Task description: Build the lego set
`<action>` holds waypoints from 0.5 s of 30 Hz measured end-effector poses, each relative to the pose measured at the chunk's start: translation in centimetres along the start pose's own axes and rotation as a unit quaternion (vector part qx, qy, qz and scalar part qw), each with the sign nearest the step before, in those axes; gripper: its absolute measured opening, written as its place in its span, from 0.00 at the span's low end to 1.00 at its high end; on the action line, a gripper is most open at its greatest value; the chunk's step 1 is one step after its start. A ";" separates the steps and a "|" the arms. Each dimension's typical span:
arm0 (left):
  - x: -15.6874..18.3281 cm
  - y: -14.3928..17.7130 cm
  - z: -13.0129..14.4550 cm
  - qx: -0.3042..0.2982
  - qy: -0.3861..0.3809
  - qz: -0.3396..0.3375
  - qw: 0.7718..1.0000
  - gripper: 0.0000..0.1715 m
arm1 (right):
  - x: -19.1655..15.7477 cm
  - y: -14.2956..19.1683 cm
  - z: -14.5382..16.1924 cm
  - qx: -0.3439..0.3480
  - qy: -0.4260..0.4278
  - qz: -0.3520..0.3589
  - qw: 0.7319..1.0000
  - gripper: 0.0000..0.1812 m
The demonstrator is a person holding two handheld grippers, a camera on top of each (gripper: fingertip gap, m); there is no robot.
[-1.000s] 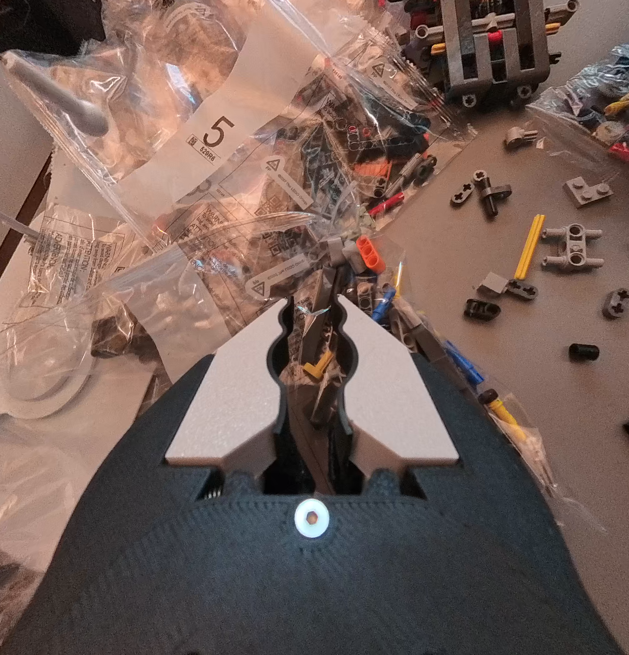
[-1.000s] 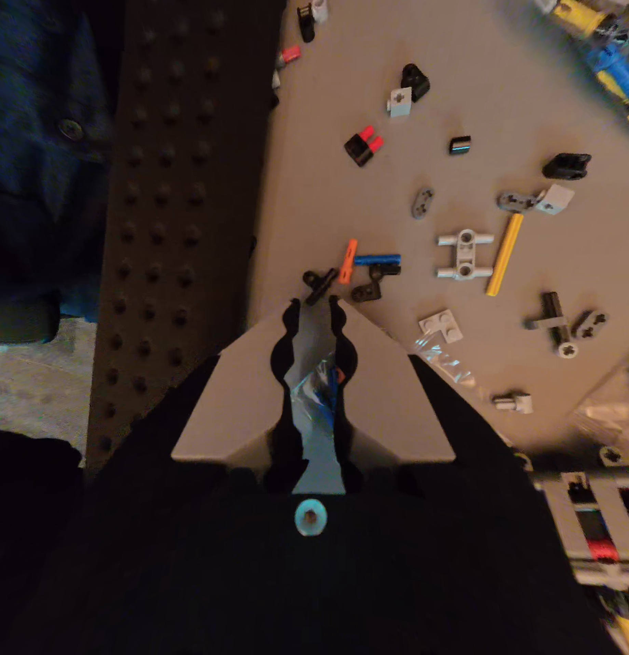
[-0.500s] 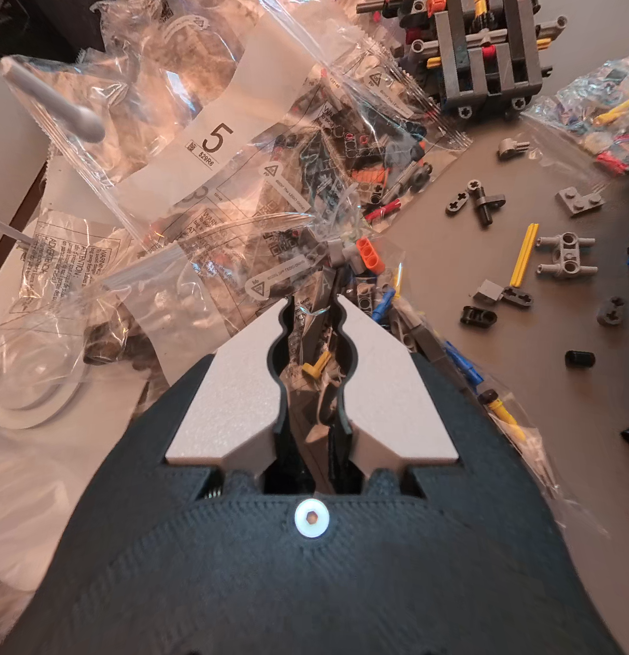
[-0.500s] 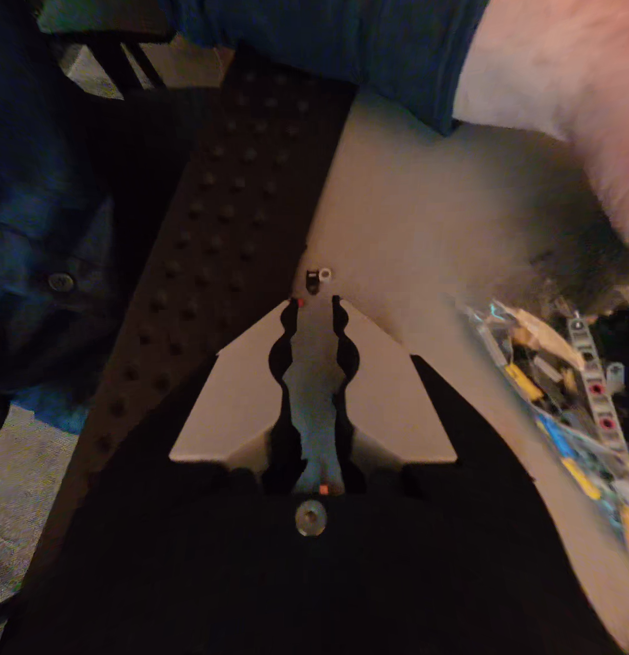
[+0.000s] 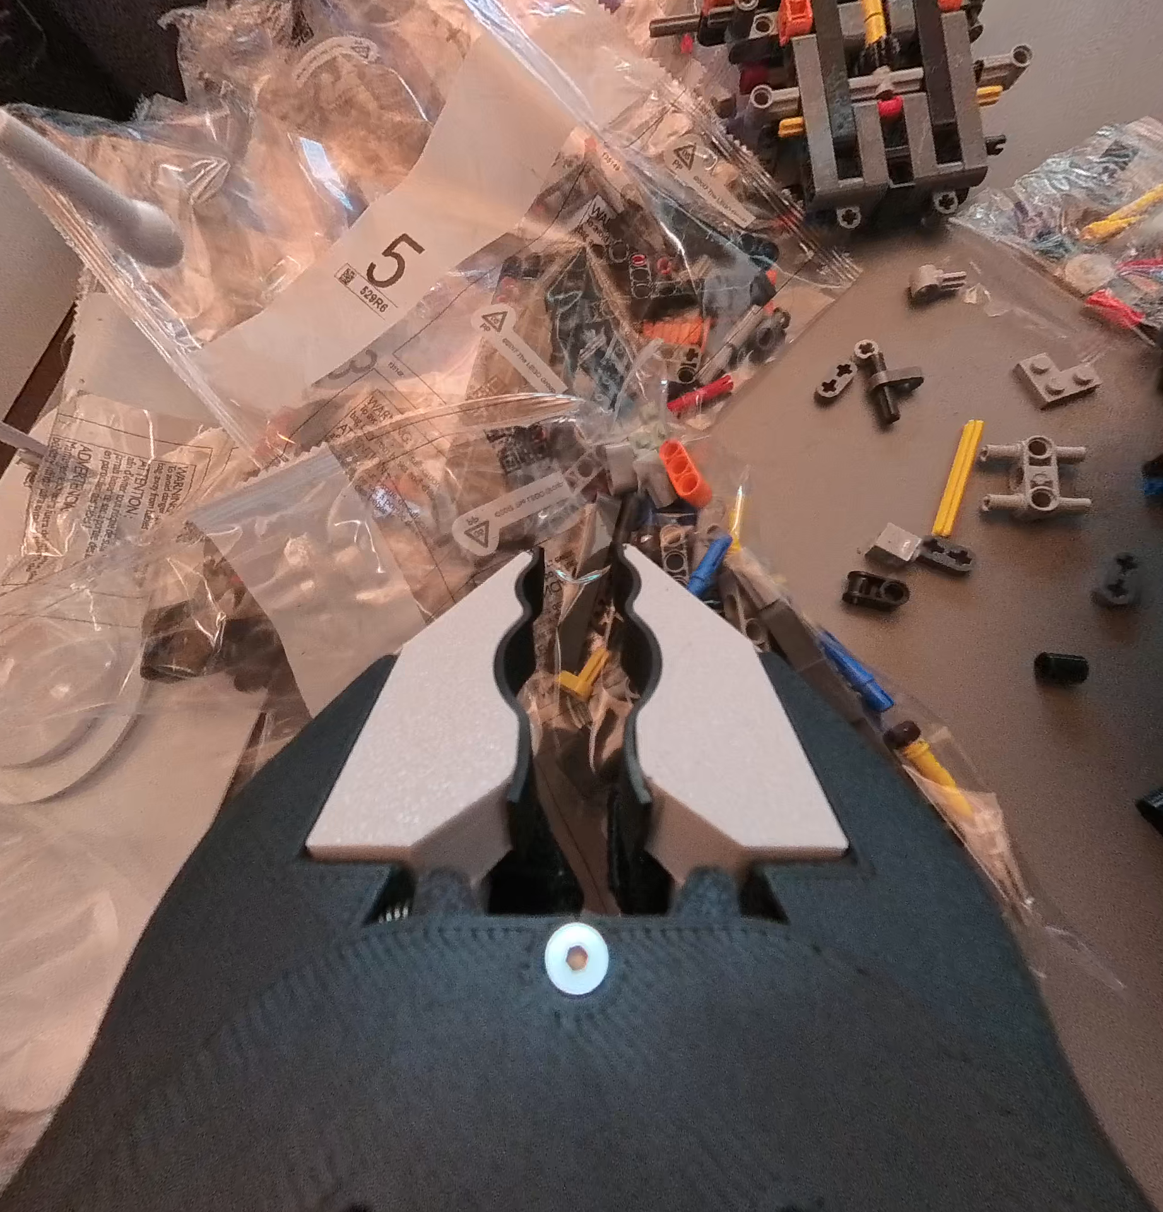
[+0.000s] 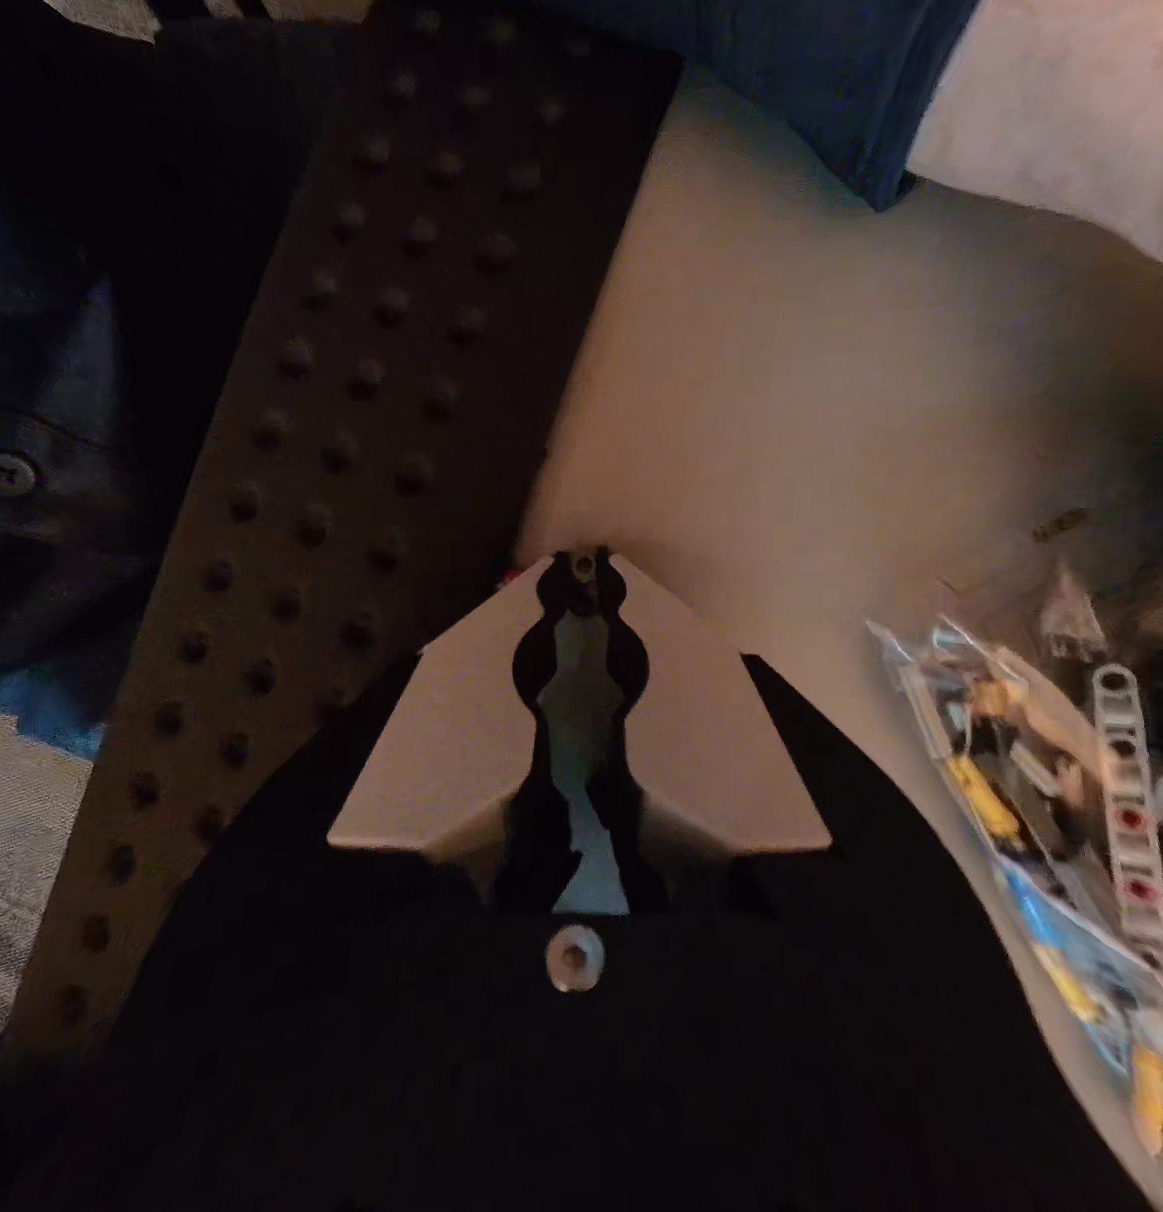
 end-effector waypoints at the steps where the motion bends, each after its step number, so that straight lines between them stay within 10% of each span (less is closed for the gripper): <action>1: 0.0 0.0 0.0 0.000 0.000 0.000 1.000 0.11 | 0.2 0.4 0.4 -0.006 -0.004 0.007 1.000 0.03; 5: 0.0 0.0 0.0 0.000 0.000 0.000 1.000 0.11 | 1.9 3.1 2.6 -0.021 -0.035 0.078 0.996 0.05; 15: 0.0 0.0 0.0 0.000 -0.001 0.001 1.000 0.11 | -1.0 0.2 0.5 0.013 0.003 -0.055 0.998 0.03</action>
Point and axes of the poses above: each gripper's, where its closed fingertips meet, y back along the fingers, z out of its underside, x = y × z across the jaws, the point moved 6 cm from there along y, back along the fingers, and after that the axes turned 4 degrees about -z, right-handed, at the moved point
